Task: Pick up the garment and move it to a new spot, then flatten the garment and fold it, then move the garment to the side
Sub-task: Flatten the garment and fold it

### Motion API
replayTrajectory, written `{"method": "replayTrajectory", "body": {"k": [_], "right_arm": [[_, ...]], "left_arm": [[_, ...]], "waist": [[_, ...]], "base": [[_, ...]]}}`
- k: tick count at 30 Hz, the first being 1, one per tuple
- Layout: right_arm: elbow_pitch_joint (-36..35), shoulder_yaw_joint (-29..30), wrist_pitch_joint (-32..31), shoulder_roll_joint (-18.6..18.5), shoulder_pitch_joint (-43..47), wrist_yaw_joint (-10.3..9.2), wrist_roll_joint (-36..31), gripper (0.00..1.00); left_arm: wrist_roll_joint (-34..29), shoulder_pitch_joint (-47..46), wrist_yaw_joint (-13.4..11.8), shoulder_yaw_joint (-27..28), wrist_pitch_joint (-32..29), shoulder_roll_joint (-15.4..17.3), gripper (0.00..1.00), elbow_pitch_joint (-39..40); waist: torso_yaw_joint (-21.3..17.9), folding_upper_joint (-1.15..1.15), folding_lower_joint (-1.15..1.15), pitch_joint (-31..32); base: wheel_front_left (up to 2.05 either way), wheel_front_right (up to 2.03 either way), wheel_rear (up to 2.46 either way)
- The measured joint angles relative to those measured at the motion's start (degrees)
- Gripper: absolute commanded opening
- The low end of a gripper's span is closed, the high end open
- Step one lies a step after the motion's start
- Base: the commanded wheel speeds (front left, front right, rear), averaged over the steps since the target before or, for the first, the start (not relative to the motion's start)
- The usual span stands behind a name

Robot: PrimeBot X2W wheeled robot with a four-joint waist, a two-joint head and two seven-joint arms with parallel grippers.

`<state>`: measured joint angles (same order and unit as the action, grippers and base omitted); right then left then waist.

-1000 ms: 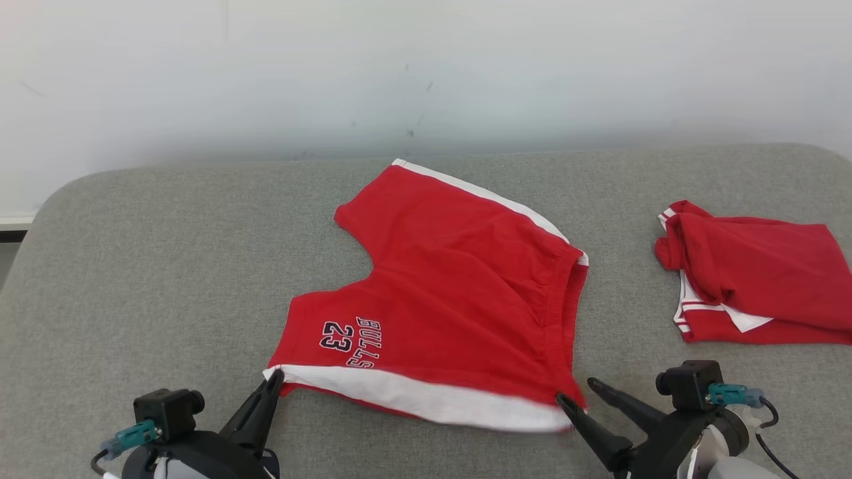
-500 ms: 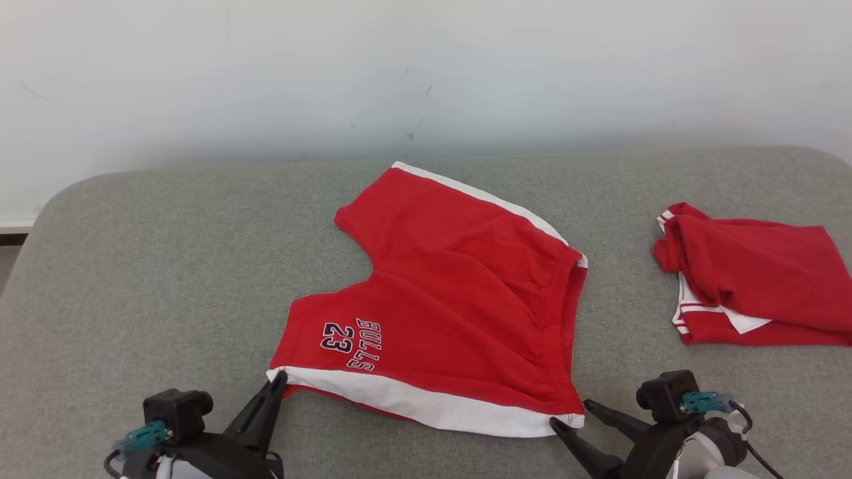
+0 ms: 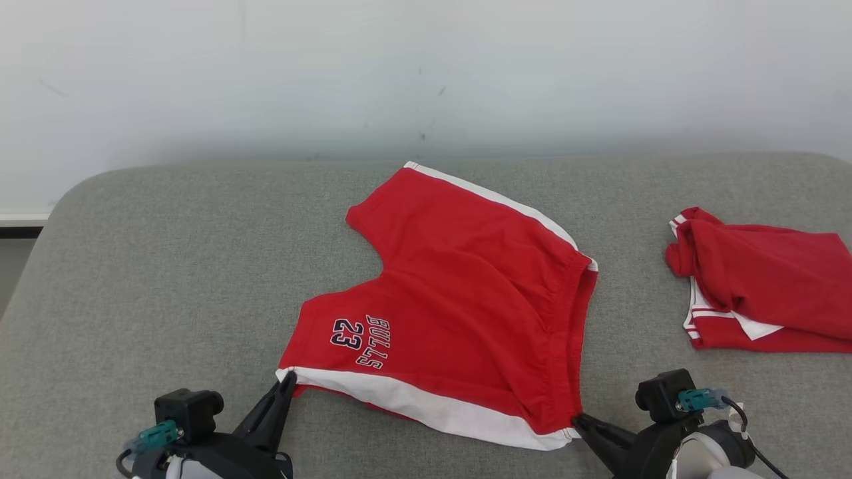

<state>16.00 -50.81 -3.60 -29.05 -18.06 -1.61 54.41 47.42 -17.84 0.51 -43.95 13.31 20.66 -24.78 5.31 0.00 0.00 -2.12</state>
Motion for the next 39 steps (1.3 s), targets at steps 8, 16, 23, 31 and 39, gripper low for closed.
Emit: {"method": "replayTrajectory", "body": {"k": [8,16,23,31,39], "right_arm": [[-2.4,-1.2,-2.9,-1.7,0.1,-0.91,-0.1,1.0],[-4.3,-1.4,-4.6,-2.6,0.1,-1.99,-0.2,1.0],[-4.7,-1.8,-6.6,-2.8,-0.1,-2.61,-0.8,0.27],[-4.8,-1.5,-7.1,-2.9,-0.1,-3.42,-1.5,0.0],[-5.4,4.4,-4.9,-6.3,-2.4,-3.94,-0.4,0.0]], "left_arm": [[0.0,0.0,-0.5,0.1,-0.2,0.0,0.0,0.5],[0.0,-0.2,-0.5,-0.1,-0.3,-0.4,0.0,0.9],[0.0,-0.4,-0.5,-0.4,-0.7,-1.1,0.0,1.0],[0.0,-0.4,-0.5,-0.3,-0.7,-1.0,0.0,0.8],[0.0,-0.1,-0.5,0.6,-0.7,1.5,0.0,1.1]], "waist": [[0.1,0.0,0.0,-0.4],[0.4,0.0,0.0,-0.8],[1.5,0.0,0.0,-1.0],[2.1,0.0,0.0,-1.1],[1.2,0.0,0.0,-1.3]], "base": [[0.0,0.0,0.0],[0.0,0.0,0.0],[0.0,0.0,0.0],[0.0,0.0,0.0],[0.0,0.0,0.0]]}}
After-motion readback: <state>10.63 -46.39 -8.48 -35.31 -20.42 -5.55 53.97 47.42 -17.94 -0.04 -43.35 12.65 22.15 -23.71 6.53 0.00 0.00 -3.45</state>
